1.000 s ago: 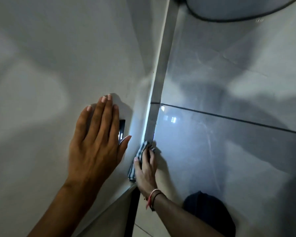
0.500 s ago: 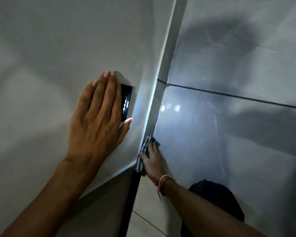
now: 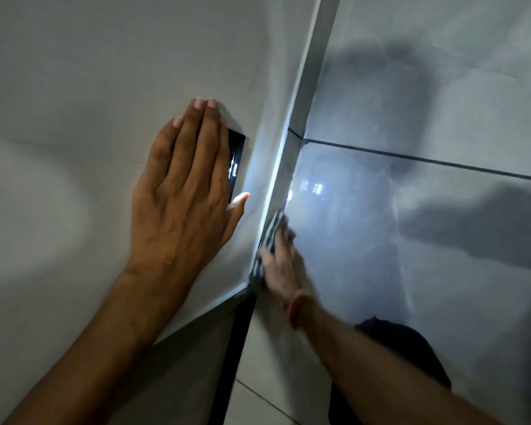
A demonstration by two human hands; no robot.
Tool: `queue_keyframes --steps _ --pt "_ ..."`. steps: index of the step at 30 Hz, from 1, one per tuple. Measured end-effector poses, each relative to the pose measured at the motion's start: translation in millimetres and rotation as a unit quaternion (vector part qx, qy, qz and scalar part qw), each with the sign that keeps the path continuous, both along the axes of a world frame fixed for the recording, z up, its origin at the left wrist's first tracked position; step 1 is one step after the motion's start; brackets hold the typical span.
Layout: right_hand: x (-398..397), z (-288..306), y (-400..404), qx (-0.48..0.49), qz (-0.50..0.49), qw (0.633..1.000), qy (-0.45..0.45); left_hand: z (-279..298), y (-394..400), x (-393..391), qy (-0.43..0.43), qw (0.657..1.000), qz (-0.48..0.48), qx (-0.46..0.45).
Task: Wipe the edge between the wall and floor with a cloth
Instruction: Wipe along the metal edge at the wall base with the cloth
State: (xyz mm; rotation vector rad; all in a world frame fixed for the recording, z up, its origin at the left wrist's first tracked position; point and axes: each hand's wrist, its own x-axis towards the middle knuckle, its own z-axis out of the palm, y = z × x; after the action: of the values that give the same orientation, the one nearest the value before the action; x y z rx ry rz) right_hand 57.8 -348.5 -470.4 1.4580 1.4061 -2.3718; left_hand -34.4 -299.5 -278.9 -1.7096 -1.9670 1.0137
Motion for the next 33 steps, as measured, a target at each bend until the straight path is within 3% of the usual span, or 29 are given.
queue_keyframes --steps 3,8,10,13,15,17,21,24,26,30,33 --pt "6.0 3.8 -14.5 0.005 0.018 1.0 -0.003 -0.9 -2.8 -0.1 -0.016 1.0 0.004 0.012" --pt "-54.2 -17.9 117.4 0.149 -0.07 0.986 -0.004 -5.7 -8.9 -1.0 -0.009 0.999 0.001 0.035" --pt "-62.5 -17.4 137.0 0.146 -0.085 0.986 -0.007 -8.6 -8.8 -1.3 -0.014 0.999 0.005 0.042" --pt "-27.2 -13.7 54.1 0.202 -0.021 0.979 0.001 -14.5 -11.2 -0.4 -0.013 0.999 0.003 0.048" --pt "9.4 -6.1 -22.8 0.17 0.038 0.985 0.02 -16.6 -14.8 0.1 -0.004 0.999 0.002 0.041" --pt "26.9 -6.4 -50.9 0.167 0.06 0.984 0.027 -18.0 -19.1 0.4 0.004 0.999 -0.003 0.049" --pt "-10.7 -19.4 47.2 0.242 0.03 0.969 0.026 -21.4 -24.1 -0.7 -0.015 0.995 -0.007 0.094" --pt "-34.6 -20.6 125.3 0.207 0.004 0.976 0.06 -22.7 -20.7 -0.3 -0.016 0.996 0.011 0.093" --pt "-36.6 -23.0 131.8 0.182 0.0 0.98 0.08 -22.9 -18.8 0.0 -0.013 0.996 0.017 0.087" --pt "1.3 -22.1 16.4 0.192 0.03 0.98 0.041 -25.8 -18.8 -1.9 -0.007 0.995 -0.004 0.102" --pt "39.6 -6.1 -86.8 0.114 0.101 0.984 0.089 -27.6 -19.7 -2.7 -0.011 0.994 -0.008 0.111"
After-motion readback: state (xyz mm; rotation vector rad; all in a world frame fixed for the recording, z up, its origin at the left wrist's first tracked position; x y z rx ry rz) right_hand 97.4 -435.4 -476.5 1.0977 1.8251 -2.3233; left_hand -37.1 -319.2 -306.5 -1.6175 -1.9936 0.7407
